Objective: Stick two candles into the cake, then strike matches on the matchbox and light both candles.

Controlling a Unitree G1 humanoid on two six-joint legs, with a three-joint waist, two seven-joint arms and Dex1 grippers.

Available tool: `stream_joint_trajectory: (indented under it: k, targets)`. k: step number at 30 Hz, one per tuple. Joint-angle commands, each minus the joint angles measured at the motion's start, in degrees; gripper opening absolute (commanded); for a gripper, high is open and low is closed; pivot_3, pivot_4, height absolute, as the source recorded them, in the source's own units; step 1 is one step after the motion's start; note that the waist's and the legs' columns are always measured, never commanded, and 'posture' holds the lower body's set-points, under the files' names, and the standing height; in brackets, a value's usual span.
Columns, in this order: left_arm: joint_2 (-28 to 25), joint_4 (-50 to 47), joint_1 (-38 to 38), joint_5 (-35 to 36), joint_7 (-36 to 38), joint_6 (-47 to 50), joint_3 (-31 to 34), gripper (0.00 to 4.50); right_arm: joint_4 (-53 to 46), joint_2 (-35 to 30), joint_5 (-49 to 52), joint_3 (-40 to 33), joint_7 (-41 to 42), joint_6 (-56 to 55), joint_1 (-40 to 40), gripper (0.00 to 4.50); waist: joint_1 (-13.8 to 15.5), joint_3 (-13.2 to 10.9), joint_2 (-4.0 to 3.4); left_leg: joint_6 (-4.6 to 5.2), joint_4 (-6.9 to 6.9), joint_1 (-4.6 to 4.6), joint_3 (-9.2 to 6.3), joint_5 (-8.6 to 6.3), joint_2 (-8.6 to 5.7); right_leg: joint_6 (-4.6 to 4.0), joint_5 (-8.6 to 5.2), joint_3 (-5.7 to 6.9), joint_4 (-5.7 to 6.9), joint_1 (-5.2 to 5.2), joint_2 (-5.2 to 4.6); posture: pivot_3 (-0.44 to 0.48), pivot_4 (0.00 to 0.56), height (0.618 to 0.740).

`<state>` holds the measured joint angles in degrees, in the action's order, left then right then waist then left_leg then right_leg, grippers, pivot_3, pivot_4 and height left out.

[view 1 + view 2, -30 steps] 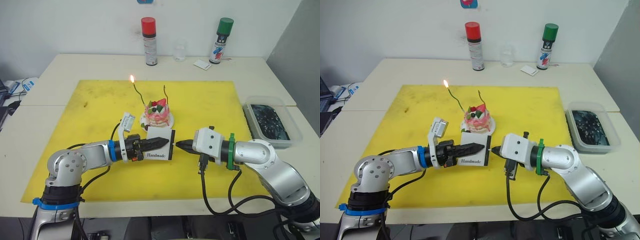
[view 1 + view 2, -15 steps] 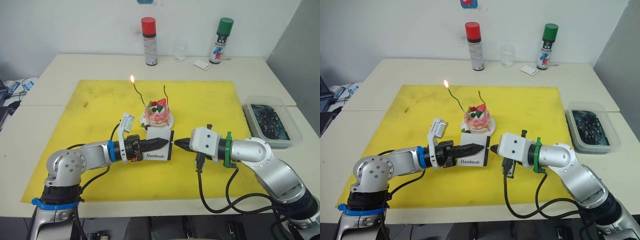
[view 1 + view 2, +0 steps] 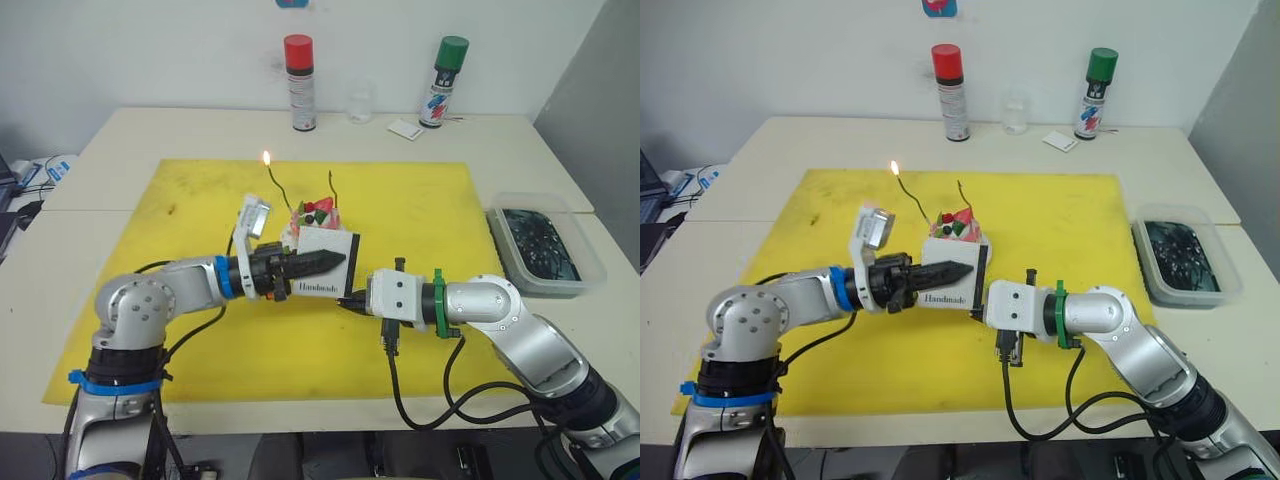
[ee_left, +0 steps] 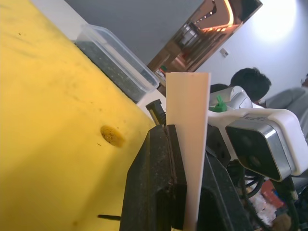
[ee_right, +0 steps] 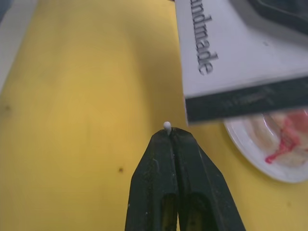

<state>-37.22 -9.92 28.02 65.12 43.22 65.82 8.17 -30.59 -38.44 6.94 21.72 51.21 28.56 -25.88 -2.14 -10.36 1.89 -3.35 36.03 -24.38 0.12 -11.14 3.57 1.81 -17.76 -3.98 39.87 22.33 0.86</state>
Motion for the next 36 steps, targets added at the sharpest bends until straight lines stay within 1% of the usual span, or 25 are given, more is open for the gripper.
stream_joint_trajectory:
  k: [1, 3, 5, 10, 17, 19, 24, 26, 30, 34, 36]
  targets:
    - [-4.46, 1.63, -1.36, -1.54, 2.41, -1.28, 4.38, 0.0, -4.8, -0.93, 3.23, -5.82, -0.2, 2.48, 0.65, 0.02, -0.02, 0.0, 0.0, 0.0, -0.02, 0.0, -0.03, 0.0, 0.02, -0.01, -0.01, 0.04, 0.01, 0.0, 0.0, 0.0, 0.15, 0.74]
    - [-6.41, 2.34, -2.7, -2.95, 3.29, -1.72, 4.87, 0.0, -6.72, -1.02, 4.53, -7.13, -0.89, 4.67, 2.26, 0.02, 0.19, 0.0, 0.0, 0.0, -0.05, 0.0, -0.12, 0.0, 0.04, -0.06, -0.04, 0.15, 0.01, 0.0, 0.01, 0.0, 0.15, 0.74]
    - [-6.95, 1.8, -4.02, -3.79, 3.98, -1.88, 4.38, 0.0, -8.14, -0.93, 5.45, -7.94, -1.64, 6.53, 3.67, 0.02, 0.28, 0.0, 0.0, 0.0, -0.09, 0.0, -0.12, 0.0, 0.03, -0.12, -0.08, 0.17, 0.0, -0.01, 0.0, 0.0, 0.15, 0.74]
    - [-4.82, -0.67, -5.97, -3.15, 3.19, -1.17, 3.29, 0.0, -9.96, 0.35, 8.6, -10.41, -4.35, 12.17, 5.55, 0.02, 0.39, -0.01, 0.02, 0.0, -0.03, -0.05, -0.08, 0.0, -0.01, -0.12, -0.08, 0.15, -0.01, 0.0, -0.07, 0.0, 0.15, 0.74]
    - [-3.1, -3.11, -7.02, -2.9, 3.18, -0.11, 2.0, 0.0, -11.26, -0.73, 12.78, -13.78, -5.92, 19.65, 5.66, 0.02, 0.34, -0.01, 0.02, 0.0, 0.0, -0.03, -0.08, 0.0, 0.02, -0.08, -0.06, 0.13, 0.01, -0.01, -0.03, 0.0, 0.15, 0.74]
    - [-2.76, -3.62, -7.1, -2.81, 3.13, 0.23, 1.81, 0.0, -11.63, -1.68, 13.61, -14.65, -6.1, 21.67, 5.4, 0.02, 0.34, -0.01, 0.02, 0.0, -0.01, -0.03, -0.08, 0.0, 0.02, -0.08, -0.06, 0.12, 0.01, -0.01, -0.02, 0.0, 0.15, 0.74]
    - [-2.08, -4.95, -7.72, -2.63, 2.82, 0.66, 1.26, 0.0, -13.05, -7.29, 16.52, -17.38, -5.22, 28.01, 3.85, 0.02, 0.35, -0.01, 0.02, 0.0, -0.01, -0.04, -0.05, 0.0, 0.01, -0.08, -0.06, 0.09, -0.03, -0.01, -0.04, 0.0, 0.15, 0.74]
    - [-1.5, -5.43, -7.96, -2.48, 2.51, 0.86, 0.95, 0.0, -12.08, -7.16, 16.29, -16.51, -7.12, 30.22, 2.47, 0.02, 0.33, -0.01, 0.02, 0.0, -0.01, -0.04, -0.06, 0.0, 0.01, -0.08, -0.06, 0.1, -0.02, -0.01, -0.03, 0.0, 0.15, 0.74]
    - [-0.41, -5.99, -7.68, -2.11, 1.83, 1.51, 0.72, 0.0, -8.55, -5.35, 14.91, -11.87, -9.5, 31.15, 2.01, 0.02, 0.29, 0.0, 0.02, 0.0, -0.01, -0.02, -0.09, 0.0, 0.03, -0.08, -0.06, 0.11, 0.0, -0.01, 0.0, 0.0, 0.15, 0.74]
    - [-0.23, -6.13, -7.58, -1.97, 1.21, 1.63, 0.82, 0.0, -2.89, -3.01, 10.73, -7.01, -12.36, 27.93, 0.22, 0.02, 0.26, 0.0, 0.03, 0.0, -0.01, -0.05, -0.04, 0.0, 0.01, -0.08, -0.06, 0.06, -0.02, 0.01, -0.01, 0.0, 0.15, 0.74]
    - [-0.13, -6.28, -7.65, -1.75, 0.75, 1.68, 0.94, 0.0, -0.97, -1.87, 9.63, -5.92, -13.17, 27.11, -0.55, 0.02, 0.23, -0.01, 0.03, 0.0, 0.0, -0.05, -0.02, 0.0, 0.01, -0.07, -0.06, 0.03, -0.03, 0.02, -0.01, 0.0, 0.15, 0.74]
